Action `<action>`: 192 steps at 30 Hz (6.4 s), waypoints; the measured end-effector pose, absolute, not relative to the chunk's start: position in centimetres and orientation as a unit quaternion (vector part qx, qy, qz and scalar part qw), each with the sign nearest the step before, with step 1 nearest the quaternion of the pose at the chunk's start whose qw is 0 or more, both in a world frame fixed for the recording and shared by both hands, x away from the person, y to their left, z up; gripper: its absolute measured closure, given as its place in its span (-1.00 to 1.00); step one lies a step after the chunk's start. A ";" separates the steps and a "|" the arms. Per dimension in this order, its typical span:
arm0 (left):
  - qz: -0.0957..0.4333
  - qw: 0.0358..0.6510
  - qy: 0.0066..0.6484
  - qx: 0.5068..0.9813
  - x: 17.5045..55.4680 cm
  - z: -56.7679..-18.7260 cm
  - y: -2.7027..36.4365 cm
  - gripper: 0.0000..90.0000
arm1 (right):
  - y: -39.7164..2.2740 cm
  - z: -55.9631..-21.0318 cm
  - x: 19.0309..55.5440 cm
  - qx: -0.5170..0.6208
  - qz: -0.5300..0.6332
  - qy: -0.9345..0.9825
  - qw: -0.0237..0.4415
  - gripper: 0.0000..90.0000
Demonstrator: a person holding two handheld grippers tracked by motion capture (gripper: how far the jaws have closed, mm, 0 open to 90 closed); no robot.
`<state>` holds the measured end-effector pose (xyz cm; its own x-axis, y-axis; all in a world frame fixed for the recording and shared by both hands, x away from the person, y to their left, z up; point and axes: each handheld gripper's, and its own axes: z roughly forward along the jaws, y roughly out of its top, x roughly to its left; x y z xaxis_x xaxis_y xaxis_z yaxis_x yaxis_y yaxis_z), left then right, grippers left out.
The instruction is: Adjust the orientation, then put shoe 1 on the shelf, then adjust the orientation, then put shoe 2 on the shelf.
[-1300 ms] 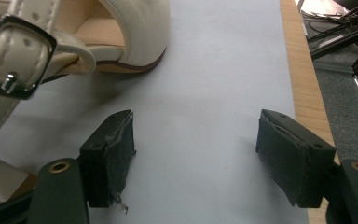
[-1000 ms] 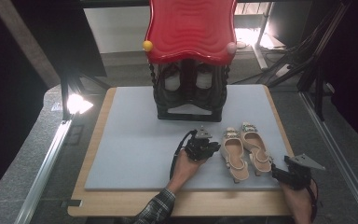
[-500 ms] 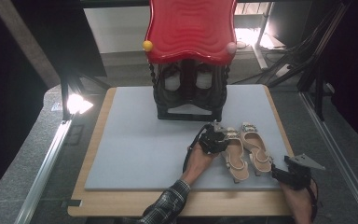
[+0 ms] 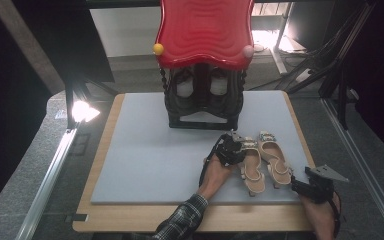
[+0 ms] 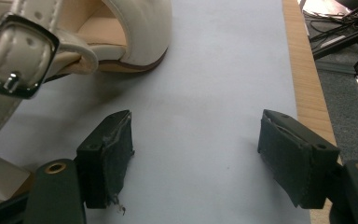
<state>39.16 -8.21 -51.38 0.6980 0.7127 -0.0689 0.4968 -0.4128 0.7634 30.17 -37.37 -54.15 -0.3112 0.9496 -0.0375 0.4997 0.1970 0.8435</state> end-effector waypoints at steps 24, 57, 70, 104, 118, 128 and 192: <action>0.134 0.390 0.391 0.823 39.2 -50.7 -3.6 0.97 | -37.4 -54.1 30.2 0.506 0.381 0.715 0.295 -0.43; 0.179 0.288 0.518 0.785 37.8 -49.7 16.4 0.94 | -37.3 -54.2 30.2 0.508 0.379 0.714 0.297 -0.43; 0.156 0.347 0.532 0.756 37.9 -50.7 16.3 0.65 | -37.3 -54.2 30.2 0.508 0.379 0.714 0.297 -0.43; 0.135 0.357 0.567 0.730 36.2 -51.3 16.8 0.85 | -37.3 -54.1 30.2 0.509 0.379 0.714 0.296 -0.43; 0.129 0.400 0.573 0.704 36.1 -51.4 18.0 0.97 | -37.3 -54.1 30.2 0.509 0.379 0.714 0.296 -0.43; 0.149 0.445 0.582 0.665 35.5 -50.0 20.8 0.97 | -37.3 -54.1 30.2 0.509 0.379 0.714 0.296 -0.43; 0.223 0.627 0.546 0.509 44.2 -38.1 26.8 0.97 | -37.3 -54.2 30.2 0.509 0.381 0.713 0.296 -0.43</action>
<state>44.17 26.78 -38.06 0.3050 0.8353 -0.4574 0.2771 0.3817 0.8818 30.20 -37.33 -54.16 -0.3079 0.9508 -0.0341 0.5003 0.1923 0.8442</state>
